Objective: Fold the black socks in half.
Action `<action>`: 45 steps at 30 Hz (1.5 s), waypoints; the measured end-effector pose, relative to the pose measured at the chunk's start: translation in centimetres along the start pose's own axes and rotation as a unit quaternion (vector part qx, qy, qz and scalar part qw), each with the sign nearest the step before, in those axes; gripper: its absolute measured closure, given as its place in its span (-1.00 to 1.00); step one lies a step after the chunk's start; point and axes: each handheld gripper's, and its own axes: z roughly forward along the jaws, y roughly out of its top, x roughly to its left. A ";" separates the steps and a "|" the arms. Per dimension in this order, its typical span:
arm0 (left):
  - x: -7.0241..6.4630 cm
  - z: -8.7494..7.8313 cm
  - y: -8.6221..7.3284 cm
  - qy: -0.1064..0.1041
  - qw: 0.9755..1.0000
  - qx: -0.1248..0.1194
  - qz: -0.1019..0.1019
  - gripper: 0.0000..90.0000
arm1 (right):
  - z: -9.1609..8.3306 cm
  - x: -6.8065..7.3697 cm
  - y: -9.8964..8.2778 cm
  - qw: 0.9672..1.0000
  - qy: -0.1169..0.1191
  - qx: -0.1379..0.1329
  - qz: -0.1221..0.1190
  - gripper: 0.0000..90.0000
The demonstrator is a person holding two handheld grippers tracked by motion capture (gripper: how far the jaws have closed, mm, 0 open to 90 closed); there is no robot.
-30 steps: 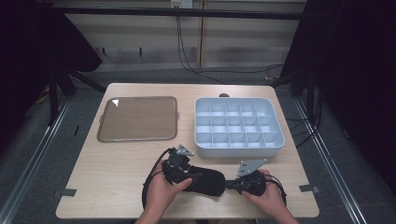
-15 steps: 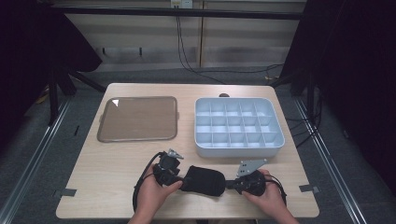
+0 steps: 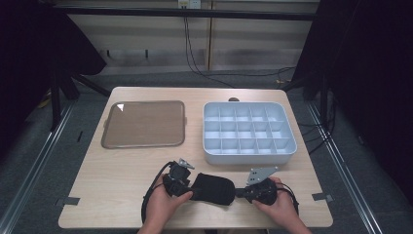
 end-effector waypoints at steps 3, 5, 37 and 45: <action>0.1 0.1 -0.1 0.000 1.000 0.000 -0.002 -0.02 | -0.1 0.0 0.1 1.000 -0.005 0.006 -0.005 0.95; 0.1 0.1 -0.1 0.000 1.000 0.000 -0.002 -0.02 | -0.3 0.0 0.0 1.000 -0.006 0.009 -0.002 0.96; -0.3 0.5 0.1 0.002 1.000 -0.009 0.018 0.27 | -0.8 0.6 0.3 1.000 0.012 0.007 -0.011 1.00; -0.6 0.4 0.3 -0.008 1.000 -0.002 0.018 0.56 | -0.2 0.7 0.4 1.000 0.015 0.015 -0.015 1.00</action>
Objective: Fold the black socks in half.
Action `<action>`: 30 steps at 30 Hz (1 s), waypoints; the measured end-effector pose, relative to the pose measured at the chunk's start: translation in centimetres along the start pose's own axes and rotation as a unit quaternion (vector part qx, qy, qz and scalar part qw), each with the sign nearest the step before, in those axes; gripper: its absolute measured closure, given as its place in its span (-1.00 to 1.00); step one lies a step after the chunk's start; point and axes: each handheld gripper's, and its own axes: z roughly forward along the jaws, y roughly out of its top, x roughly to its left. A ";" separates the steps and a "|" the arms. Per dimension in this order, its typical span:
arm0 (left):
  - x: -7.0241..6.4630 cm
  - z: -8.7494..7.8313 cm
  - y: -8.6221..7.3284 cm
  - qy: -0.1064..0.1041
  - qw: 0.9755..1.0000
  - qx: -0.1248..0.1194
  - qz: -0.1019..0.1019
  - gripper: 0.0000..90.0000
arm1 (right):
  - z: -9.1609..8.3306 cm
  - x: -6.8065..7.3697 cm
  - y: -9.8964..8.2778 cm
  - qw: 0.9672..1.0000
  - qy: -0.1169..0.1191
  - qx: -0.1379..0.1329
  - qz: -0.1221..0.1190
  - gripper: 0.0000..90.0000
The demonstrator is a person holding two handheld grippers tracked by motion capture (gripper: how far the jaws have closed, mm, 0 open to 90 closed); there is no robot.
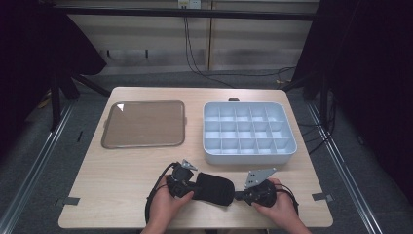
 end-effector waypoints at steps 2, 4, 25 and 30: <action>0.0 -0.1 0.1 0.000 1.000 0.004 0.003 0.63 | 0.0 0.0 0.0 1.000 0.000 0.001 0.005 1.00; 0.0 -0.2 0.2 -0.003 1.000 0.007 0.002 0.69 | 0.1 0.0 -0.1 1.000 0.002 0.002 0.006 1.00; 1.0 -1.6 -0.3 0.008 0.999 -0.010 -0.035 0.42 | 0.3 0.3 0.0 1.000 0.006 0.004 0.000 1.00; 1.2 -1.7 -0.7 0.008 0.999 -0.007 -0.041 0.41 | 0.3 0.3 0.0 1.000 0.006 0.002 -0.001 1.00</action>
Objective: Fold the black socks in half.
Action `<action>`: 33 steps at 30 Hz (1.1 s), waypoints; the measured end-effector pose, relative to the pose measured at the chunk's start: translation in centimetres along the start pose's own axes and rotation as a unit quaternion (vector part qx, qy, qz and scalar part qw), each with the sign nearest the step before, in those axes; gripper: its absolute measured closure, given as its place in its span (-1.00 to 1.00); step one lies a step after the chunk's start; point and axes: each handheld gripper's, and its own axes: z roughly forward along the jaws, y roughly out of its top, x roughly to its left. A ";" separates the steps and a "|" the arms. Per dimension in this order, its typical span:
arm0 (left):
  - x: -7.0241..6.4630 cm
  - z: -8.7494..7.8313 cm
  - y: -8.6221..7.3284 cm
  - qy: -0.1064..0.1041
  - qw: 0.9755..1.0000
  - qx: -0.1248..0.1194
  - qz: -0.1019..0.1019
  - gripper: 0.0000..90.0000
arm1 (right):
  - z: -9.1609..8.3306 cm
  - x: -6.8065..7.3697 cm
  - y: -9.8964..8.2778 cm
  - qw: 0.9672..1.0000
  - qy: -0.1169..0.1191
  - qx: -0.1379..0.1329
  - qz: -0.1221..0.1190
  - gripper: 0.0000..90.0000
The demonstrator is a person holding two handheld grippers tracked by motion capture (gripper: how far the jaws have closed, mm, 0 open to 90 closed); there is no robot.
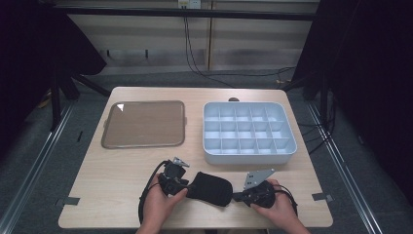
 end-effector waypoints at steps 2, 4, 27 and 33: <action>0.0 0.5 -0.2 -0.007 1.000 0.007 -0.005 0.50 | 0.1 0.0 0.1 1.000 0.001 -0.001 0.001 1.00; 0.1 0.5 -0.1 -0.009 1.000 0.012 -0.003 0.57 | 0.1 0.0 0.1 1.000 0.000 -0.001 -0.001 1.00; -2.5 -0.9 2.2 -0.003 0.999 0.007 0.047 0.80 | 0.3 0.0 0.1 1.000 0.005 -0.006 0.009 1.00; -3.5 -0.7 2.8 0.000 0.998 0.005 0.065 0.79 | 0.4 0.0 0.2 1.000 0.005 -0.007 0.007 1.00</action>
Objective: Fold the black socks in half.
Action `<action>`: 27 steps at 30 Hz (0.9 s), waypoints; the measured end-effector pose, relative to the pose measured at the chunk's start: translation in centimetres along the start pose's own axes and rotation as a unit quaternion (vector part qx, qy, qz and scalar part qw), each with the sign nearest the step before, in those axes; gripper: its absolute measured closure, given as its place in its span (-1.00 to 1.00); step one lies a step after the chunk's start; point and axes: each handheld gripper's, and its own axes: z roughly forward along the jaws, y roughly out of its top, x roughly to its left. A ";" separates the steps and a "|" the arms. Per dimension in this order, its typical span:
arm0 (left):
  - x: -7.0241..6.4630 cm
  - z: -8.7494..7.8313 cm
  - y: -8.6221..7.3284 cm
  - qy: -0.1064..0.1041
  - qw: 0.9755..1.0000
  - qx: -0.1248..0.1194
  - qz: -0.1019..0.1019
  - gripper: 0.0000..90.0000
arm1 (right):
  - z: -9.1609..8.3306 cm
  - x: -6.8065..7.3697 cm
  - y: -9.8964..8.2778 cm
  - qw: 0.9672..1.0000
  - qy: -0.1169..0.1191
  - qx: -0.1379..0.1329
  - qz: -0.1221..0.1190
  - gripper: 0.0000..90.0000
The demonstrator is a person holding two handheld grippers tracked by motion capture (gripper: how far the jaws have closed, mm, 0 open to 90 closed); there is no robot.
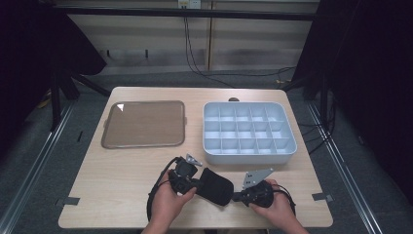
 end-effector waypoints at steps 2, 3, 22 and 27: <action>-0.5 0.2 0.4 -0.005 1.000 0.000 0.010 0.79 | 0.0 0.0 0.0 1.000 0.001 0.000 -0.001 1.00; -0.5 0.2 0.4 -0.005 1.000 0.000 0.010 0.79 | 0.0 0.0 0.0 1.000 0.001 0.000 -0.001 1.00; -2.0 1.8 1.4 -0.044 0.999 0.004 0.019 0.80 | 0.2 -0.1 0.1 1.000 0.003 -0.004 0.002 1.00; -2.3 2.0 1.6 -0.044 0.999 0.007 0.022 0.82 | 0.2 -0.2 0.1 1.000 0.001 -0.004 0.001 1.00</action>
